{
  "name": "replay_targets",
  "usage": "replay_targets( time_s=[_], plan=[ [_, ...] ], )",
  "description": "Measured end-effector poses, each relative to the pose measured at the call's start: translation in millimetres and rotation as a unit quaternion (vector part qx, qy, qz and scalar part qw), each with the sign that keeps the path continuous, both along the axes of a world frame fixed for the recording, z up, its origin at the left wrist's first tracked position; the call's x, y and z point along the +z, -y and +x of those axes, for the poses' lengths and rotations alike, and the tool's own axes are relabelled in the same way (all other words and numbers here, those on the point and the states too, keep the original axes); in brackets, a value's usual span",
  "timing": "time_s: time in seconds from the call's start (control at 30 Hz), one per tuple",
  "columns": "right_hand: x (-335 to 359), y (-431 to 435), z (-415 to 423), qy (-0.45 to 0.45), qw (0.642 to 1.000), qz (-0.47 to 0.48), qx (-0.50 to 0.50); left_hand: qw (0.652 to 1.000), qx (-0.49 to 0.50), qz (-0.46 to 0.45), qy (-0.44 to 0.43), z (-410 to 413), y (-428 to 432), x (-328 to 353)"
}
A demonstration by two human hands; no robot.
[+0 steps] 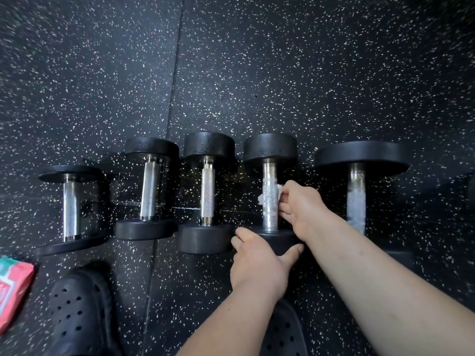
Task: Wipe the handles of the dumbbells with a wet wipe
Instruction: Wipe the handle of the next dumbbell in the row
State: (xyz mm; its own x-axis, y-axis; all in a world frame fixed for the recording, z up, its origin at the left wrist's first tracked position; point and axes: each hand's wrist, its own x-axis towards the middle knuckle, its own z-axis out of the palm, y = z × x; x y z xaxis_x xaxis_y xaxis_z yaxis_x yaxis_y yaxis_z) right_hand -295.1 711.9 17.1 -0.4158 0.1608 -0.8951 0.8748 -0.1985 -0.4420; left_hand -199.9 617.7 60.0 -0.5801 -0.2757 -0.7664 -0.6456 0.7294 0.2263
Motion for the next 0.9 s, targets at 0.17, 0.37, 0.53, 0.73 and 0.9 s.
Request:
replay_targets(
  time_s=[0.17,0.37,0.53,0.73,0.9],
  plan=[
    [0.2,7.0,-3.6,0.0,1.0,0.013,-0.011,1.0,0.001,0.006,0.001,0.1,0.5,0.6],
    [-12.8,9.6,-7.7,0.023,0.997,0.02,-0.071,1.0,-0.001,0.007,0.006,-0.6,1.1,2.4],
    [-10.2,11.9,-7.3,0.018,0.998,0.037,-0.05,1.0,-0.001,0.012,0.013,-0.6,1.2,1.4],
    [-21.0,13.6,-7.8,0.018,0.995,0.06,-0.077,1.0,-0.008,0.007,0.015,-0.7,2.7,0.4],
    [-2.4,13.0,-5.3,0.003,0.999,0.02,-0.036,1.0,-0.012,0.011,0.012,-1.0,2.3,3.3]
  ],
)
